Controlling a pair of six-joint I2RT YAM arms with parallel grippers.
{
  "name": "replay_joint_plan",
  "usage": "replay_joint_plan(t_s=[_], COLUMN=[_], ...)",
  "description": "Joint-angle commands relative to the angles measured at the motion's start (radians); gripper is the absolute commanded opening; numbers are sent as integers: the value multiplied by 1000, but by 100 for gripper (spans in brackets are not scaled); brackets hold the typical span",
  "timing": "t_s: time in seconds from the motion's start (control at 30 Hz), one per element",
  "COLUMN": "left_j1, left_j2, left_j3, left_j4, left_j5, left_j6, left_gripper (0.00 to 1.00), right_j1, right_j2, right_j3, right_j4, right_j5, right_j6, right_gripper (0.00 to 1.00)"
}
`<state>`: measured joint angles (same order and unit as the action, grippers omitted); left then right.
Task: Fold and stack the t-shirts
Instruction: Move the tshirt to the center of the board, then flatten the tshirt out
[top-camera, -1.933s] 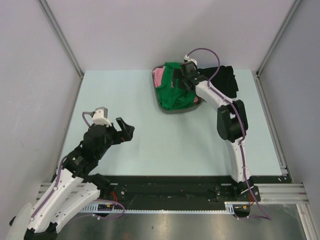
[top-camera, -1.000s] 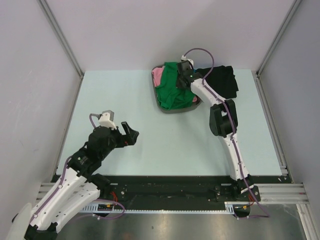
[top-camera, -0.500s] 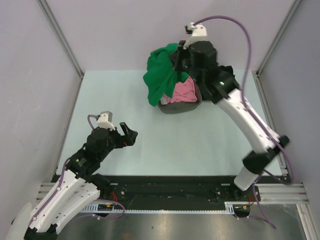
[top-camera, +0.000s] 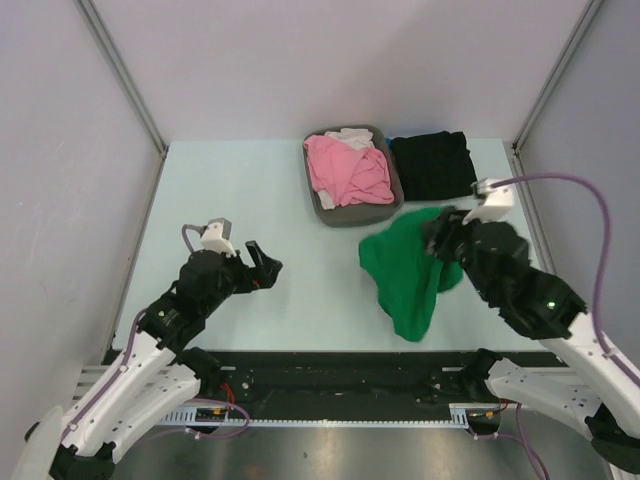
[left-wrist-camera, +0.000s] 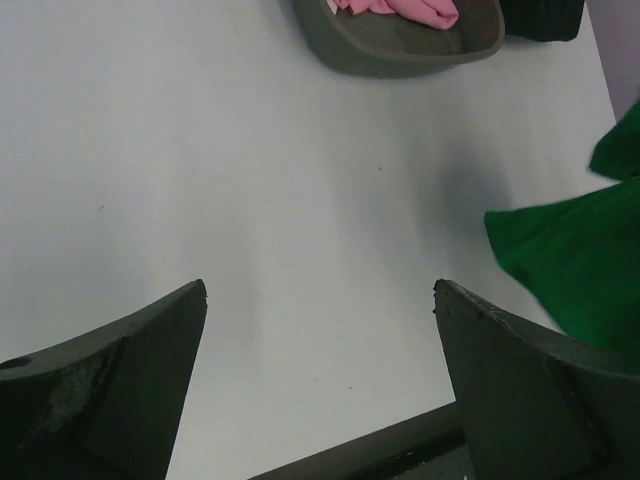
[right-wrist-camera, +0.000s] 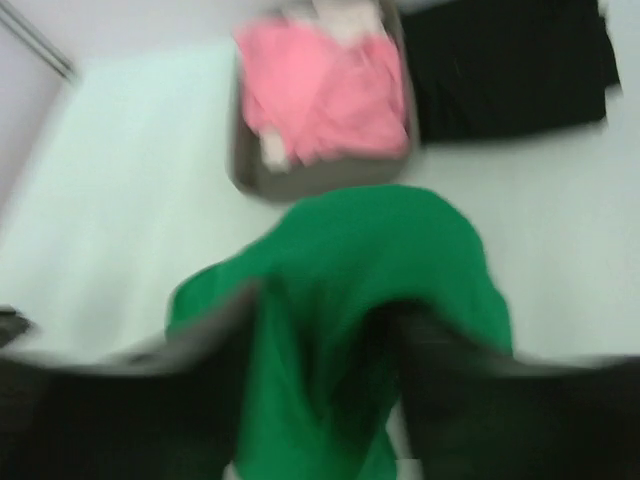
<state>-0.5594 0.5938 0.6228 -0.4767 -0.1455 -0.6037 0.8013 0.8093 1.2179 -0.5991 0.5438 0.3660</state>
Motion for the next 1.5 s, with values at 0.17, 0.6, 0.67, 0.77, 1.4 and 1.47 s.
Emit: replay_joint_plan(t_s=[0.17,0.6,0.67,0.77,1.4,1.47], left_j1=[-5,-20,-20,-19,-5,-5], left_j2=[208,400,383,325,181,182], left_j3=[1,114,109,84,25,25], left_j4=[277,259,248,221,118,118], left_j5=[190,149,149,121,26,35], left_j6=[-50,-47,-41,-33,41,42], left_gripper=[100,100,100,100,100,100], right_j1=[-24,-393,-438,-496,-419,-396], right_j2=[65,622,716,818,1318,1350], right_j3=[-195,-118,-107,-84,399,429], right_j4=[-33,349,386,465,389,360], right_j5=[-44,-265,-281,-344,-426,-415], right_j6=[96,93,100,102,119,113], right_gripper=[100,100,100,100,43,24])
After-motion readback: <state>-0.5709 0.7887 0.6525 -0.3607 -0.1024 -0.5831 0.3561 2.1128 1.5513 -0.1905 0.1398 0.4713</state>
